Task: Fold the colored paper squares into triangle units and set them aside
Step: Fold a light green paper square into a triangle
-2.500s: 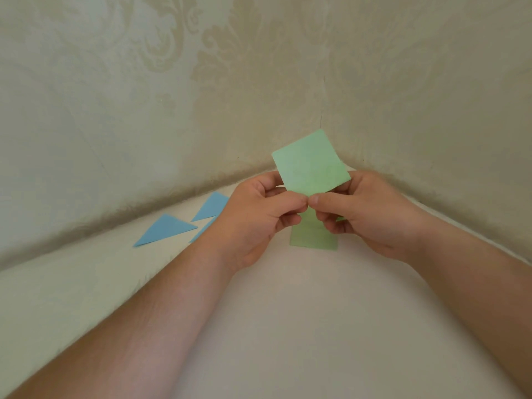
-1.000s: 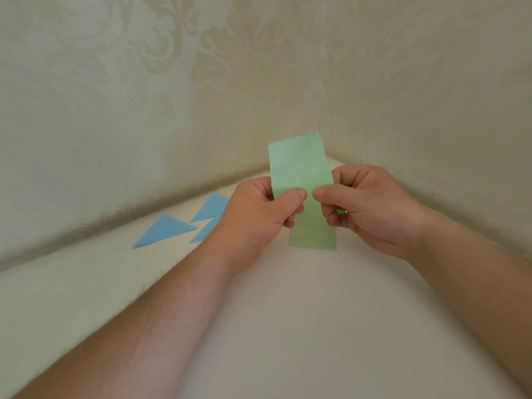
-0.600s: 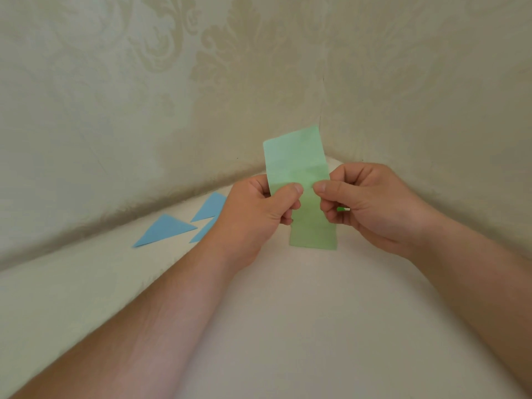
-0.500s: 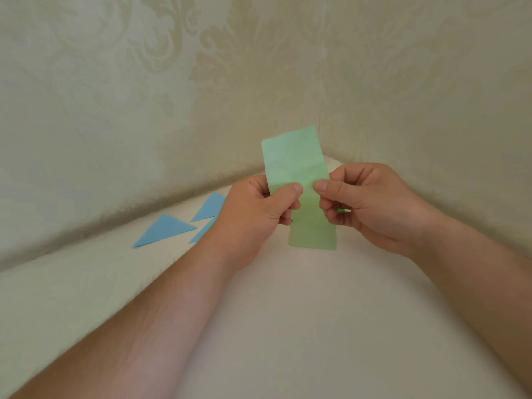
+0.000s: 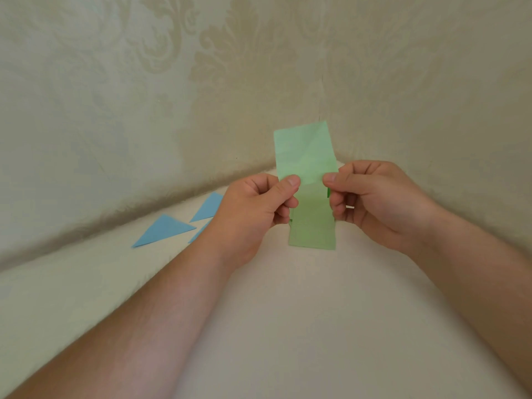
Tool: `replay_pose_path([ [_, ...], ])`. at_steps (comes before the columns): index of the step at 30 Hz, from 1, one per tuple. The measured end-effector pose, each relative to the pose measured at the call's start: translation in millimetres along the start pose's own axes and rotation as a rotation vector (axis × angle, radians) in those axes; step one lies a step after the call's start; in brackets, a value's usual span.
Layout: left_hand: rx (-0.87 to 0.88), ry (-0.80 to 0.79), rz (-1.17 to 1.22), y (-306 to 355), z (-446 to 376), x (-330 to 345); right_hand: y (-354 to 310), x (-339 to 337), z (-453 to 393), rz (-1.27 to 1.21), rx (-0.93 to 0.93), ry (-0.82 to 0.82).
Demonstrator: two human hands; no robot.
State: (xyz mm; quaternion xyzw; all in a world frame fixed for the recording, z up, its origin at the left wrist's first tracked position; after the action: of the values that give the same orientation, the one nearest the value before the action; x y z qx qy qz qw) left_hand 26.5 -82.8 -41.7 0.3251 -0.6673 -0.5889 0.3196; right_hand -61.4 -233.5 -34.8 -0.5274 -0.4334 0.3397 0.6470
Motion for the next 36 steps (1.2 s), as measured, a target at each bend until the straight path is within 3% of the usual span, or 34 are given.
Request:
replay_pose_path([
  [18,-0.078,-0.014,0.052,-4.5,-1.3,-0.3,4.6,0.0,-2.4,0.019,0.041,0.006],
  [23,-0.011,0.000,0.010,-3.2,-1.6,0.0,3.5,-0.3,-2.3,0.010,0.014,-0.015],
  [28,0.048,0.085,0.156,4.2,-2.1,-6.6,4.7,11.0,4.1,0.144,0.034,-0.115],
  [33,0.063,0.127,0.215,6.1,-2.9,-11.9,0.8,1.1,0.5,0.229,-0.022,-0.007],
  [36,0.077,0.119,0.123,4.8,-1.7,-10.7,-2.8,-6.1,-1.3,0.379,-0.138,0.057],
])
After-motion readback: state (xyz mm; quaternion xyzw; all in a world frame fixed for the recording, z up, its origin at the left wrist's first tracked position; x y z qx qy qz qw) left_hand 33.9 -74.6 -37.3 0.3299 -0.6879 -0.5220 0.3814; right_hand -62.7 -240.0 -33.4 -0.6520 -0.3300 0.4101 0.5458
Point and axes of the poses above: each hand's wrist, its own z-axis away from the middle knuckle, its own x-axis out of the palm, y = z × x, the point moved 7 cm from there along -z, towards the middle knuckle, and after that the axes turned 3 degrees about x, right-handed, at the moved point
